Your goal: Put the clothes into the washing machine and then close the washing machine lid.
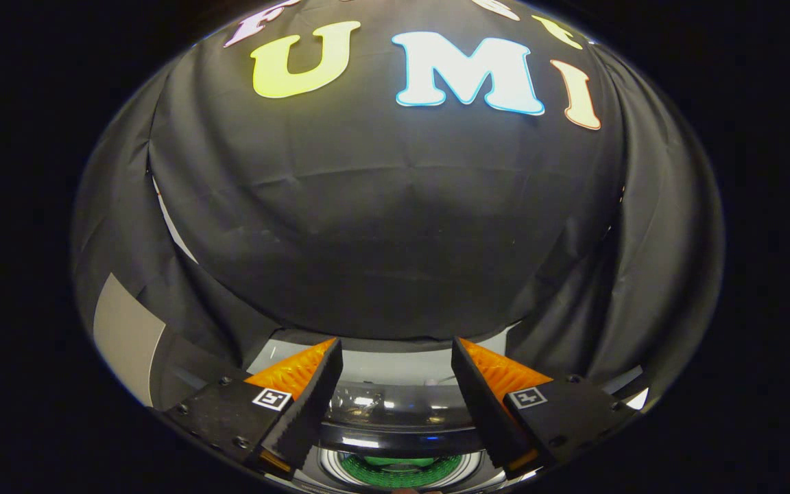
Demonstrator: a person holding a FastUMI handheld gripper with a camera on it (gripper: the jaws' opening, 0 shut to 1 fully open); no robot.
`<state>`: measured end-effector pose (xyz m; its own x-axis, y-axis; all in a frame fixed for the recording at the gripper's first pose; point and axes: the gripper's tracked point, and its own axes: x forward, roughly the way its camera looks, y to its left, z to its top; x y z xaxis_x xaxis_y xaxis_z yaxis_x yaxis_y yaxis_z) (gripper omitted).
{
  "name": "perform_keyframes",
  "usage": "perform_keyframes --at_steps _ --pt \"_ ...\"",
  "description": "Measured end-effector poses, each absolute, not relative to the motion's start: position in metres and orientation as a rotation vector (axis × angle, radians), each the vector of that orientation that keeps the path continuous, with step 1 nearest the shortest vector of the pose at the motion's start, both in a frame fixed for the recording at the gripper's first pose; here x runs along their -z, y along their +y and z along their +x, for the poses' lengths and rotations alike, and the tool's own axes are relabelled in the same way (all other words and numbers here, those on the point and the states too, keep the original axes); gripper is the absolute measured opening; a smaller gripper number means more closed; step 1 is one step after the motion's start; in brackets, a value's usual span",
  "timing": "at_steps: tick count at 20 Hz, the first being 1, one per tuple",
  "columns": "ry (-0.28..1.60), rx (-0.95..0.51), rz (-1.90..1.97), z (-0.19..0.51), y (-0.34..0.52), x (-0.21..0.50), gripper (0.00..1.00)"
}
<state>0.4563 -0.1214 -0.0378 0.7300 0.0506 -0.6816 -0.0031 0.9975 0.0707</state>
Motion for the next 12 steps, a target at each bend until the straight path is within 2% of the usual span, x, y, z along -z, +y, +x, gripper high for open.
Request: perform_keyframes --at_steps 12 --pt "0.731 -0.014 0.065 0.408 -0.122 0.035 0.99"
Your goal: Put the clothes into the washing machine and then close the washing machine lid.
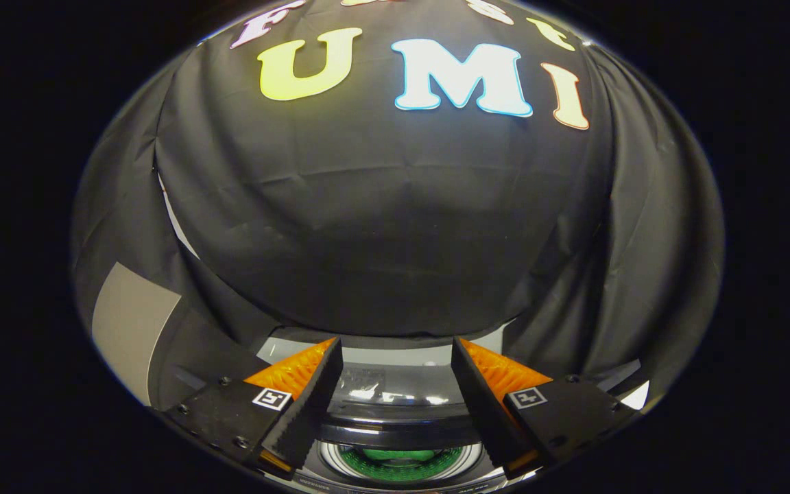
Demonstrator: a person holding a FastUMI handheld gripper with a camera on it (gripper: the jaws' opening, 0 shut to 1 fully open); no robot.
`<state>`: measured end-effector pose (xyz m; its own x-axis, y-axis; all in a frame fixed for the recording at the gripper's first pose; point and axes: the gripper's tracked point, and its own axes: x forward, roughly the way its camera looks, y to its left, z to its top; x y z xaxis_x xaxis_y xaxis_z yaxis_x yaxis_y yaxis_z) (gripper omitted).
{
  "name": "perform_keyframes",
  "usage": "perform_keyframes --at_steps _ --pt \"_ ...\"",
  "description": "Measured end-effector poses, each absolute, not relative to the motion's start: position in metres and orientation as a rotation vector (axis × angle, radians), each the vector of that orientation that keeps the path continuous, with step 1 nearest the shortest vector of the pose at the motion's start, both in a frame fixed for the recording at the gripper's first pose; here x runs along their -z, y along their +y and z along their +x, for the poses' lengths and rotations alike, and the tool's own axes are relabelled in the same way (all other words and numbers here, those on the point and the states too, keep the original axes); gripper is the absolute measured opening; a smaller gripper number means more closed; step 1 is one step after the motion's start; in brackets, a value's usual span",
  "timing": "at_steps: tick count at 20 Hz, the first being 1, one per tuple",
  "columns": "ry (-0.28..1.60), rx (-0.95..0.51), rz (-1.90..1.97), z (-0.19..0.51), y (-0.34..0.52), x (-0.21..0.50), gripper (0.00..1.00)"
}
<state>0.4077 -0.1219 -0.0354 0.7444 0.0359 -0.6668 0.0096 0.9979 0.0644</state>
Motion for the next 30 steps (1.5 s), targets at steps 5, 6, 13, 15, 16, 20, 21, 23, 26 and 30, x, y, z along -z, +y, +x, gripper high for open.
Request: perform_keyframes --at_steps 5,6,13,15,16,20,21,23,26,30 --pt "0.688 0.002 0.073 0.382 -0.121 0.035 0.99" --pt "0.668 0.005 0.075 0.378 -0.121 0.036 0.99" --pt "0.596 0.024 0.078 0.338 -0.119 0.047 0.99" --pt "0.596 0.033 0.096 0.324 -0.118 0.053 0.99" --pt "0.601 0.034 0.112 0.317 -0.116 0.057 0.99" --pt "0.633 0.057 0.174 0.286 -0.111 0.075 0.99" --pt "0.635 0.060 0.179 0.278 -0.109 0.077 0.99" --pt "0.632 0.061 0.188 0.263 -0.104 0.079 0.98" --pt "0.571 0.050 0.227 0.241 -0.091 0.069 0.99" --pt "0.429 0.062 0.182 0.196 -0.075 0.050 0.98"
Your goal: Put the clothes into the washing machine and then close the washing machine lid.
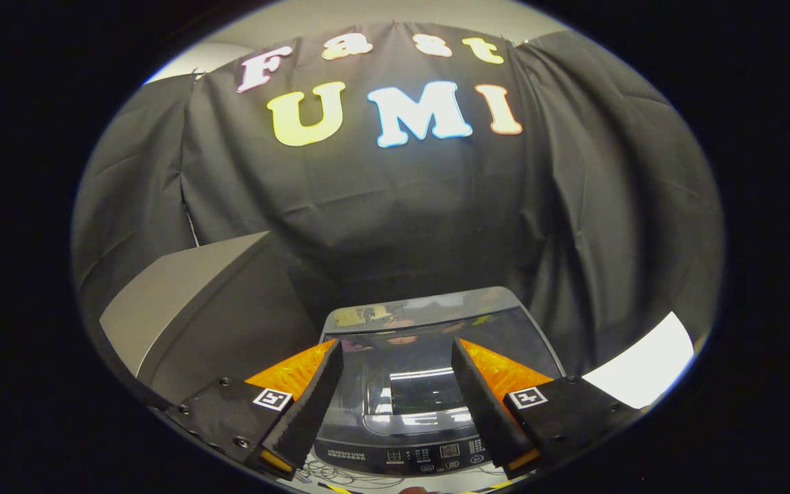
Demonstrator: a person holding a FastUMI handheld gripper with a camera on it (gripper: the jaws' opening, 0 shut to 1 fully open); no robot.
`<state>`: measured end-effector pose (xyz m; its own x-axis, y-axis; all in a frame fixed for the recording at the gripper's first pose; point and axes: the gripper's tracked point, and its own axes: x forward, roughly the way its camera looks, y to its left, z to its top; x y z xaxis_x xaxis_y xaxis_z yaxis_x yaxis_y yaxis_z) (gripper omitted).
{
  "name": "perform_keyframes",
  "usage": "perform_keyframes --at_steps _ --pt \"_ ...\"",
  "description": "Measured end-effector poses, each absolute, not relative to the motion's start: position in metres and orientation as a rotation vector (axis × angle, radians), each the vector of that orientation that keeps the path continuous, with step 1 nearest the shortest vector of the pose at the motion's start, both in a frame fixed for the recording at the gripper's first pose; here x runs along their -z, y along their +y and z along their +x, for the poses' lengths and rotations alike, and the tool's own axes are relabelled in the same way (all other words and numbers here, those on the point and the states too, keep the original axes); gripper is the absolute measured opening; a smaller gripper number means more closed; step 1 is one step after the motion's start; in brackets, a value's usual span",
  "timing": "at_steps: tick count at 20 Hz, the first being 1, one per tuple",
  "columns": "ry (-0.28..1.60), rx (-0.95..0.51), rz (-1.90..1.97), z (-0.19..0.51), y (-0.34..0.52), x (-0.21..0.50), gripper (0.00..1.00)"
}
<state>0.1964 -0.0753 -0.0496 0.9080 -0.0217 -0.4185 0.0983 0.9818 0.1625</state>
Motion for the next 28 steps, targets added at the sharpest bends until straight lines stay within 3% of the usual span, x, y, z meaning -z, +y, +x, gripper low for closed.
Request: perform_keyframes --at_steps 8,15,28 --pt "0.164 0.056 0.111 0.063 -0.050 0.001 0.98" --pt "0.126 0.046 0.075 -0.029 -0.057 0.019 0.98" --pt "0.042 0.050 0.040 -0.082 -0.067 0.020 0.98"
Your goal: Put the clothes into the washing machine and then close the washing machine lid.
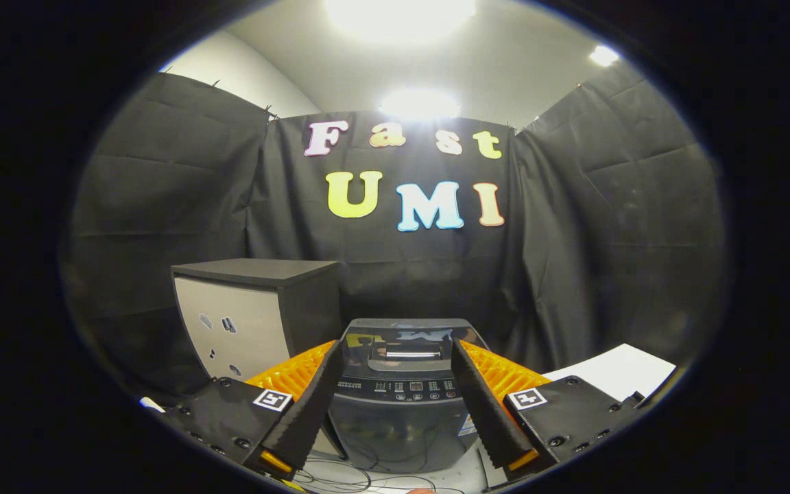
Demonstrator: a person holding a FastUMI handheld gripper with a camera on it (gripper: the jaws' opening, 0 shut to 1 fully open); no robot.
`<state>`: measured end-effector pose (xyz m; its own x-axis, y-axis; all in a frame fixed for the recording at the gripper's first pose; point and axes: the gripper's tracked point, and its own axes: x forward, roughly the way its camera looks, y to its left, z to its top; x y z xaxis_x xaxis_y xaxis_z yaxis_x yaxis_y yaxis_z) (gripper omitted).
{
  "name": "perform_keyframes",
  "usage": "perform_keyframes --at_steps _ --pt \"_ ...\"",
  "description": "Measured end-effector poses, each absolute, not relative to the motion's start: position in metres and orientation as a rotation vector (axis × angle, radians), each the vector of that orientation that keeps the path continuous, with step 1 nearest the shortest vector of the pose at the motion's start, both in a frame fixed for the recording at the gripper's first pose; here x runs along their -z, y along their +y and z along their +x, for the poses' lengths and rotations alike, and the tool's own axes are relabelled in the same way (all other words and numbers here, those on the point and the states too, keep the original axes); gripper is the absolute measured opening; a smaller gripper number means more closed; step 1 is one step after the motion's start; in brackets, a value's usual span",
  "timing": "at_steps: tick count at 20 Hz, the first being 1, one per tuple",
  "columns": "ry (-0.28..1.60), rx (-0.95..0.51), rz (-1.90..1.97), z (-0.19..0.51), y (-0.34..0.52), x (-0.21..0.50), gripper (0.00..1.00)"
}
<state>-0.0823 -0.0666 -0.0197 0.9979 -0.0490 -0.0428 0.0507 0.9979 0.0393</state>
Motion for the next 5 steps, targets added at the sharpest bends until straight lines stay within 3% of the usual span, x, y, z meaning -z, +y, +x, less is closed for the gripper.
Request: perform_keyframes --at_steps 5 --pt "0.030 0.036 0.031 -0.0854 -0.0683 0.0164 0.98"
